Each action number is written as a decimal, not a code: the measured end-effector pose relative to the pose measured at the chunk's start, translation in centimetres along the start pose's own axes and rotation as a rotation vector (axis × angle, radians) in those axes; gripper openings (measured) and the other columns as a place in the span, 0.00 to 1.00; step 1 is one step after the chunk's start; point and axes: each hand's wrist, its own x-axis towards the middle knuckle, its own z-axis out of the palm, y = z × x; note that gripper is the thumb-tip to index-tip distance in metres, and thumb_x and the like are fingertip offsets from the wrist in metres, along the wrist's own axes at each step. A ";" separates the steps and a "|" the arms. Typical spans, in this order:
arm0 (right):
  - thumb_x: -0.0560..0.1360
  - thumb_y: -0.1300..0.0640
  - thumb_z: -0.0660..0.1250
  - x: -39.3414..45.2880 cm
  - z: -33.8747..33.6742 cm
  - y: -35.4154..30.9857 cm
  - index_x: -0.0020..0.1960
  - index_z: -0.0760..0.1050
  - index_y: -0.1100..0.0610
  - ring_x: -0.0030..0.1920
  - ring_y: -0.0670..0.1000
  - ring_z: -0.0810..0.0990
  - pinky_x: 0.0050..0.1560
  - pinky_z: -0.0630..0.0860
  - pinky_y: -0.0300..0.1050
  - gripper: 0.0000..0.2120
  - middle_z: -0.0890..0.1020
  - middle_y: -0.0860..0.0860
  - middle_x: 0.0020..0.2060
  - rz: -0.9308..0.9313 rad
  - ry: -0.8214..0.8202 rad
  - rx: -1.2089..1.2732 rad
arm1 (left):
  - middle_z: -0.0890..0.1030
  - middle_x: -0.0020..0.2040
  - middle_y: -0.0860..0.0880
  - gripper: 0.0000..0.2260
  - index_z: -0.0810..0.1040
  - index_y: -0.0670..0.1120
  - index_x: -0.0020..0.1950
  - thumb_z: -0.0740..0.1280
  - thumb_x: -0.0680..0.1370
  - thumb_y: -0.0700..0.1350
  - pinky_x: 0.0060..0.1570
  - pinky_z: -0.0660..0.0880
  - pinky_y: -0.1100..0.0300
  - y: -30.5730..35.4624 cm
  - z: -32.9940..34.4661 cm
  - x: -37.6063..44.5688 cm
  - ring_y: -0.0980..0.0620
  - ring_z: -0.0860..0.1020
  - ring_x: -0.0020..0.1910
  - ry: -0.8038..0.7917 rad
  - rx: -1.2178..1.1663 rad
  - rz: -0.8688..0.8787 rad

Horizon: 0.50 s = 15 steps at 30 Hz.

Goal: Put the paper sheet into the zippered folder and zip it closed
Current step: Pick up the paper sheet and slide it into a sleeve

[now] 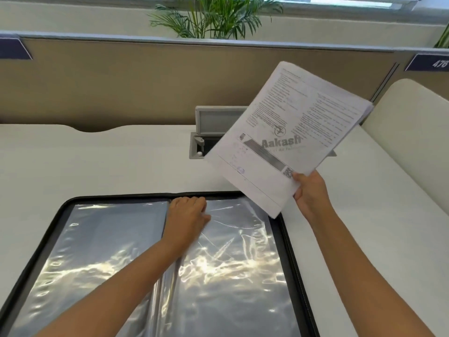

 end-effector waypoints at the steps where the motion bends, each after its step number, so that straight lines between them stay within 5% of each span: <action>1: 0.76 0.71 0.57 0.5 1.0 0.1 0.54 0.74 0.50 0.48 0.47 0.82 0.46 0.81 0.40 0.18 0.82 0.48 0.50 -0.003 -0.022 0.005 | 0.73 0.33 0.52 0.12 0.67 0.48 0.39 0.71 0.70 0.49 0.50 0.66 0.52 0.0 -0.1 0.3 0.48 0.71 0.37 -0.044 -0.021 0.009; 7: 0.76 0.71 0.57 2.9 5.8 0.8 0.61 0.70 0.57 0.49 0.48 0.80 0.48 0.80 0.41 0.17 0.80 0.51 0.52 0.011 -0.083 -0.008 | 0.76 0.55 0.49 0.21 0.70 0.50 0.62 0.69 0.72 0.53 0.60 0.62 0.53 0.4 0.1 1.7 0.49 0.72 0.56 -0.196 -0.142 -0.020; 15: 0.77 0.70 0.57 3.9 9.0 1.6 0.60 0.70 0.55 0.52 0.50 0.79 0.51 0.79 0.44 0.16 0.79 0.50 0.52 0.026 -0.197 0.004 | 0.75 0.55 0.51 0.11 0.76 0.52 0.56 0.64 0.75 0.50 0.58 0.58 0.56 1.3 0.9 1.4 0.51 0.72 0.55 -0.125 -0.130 0.142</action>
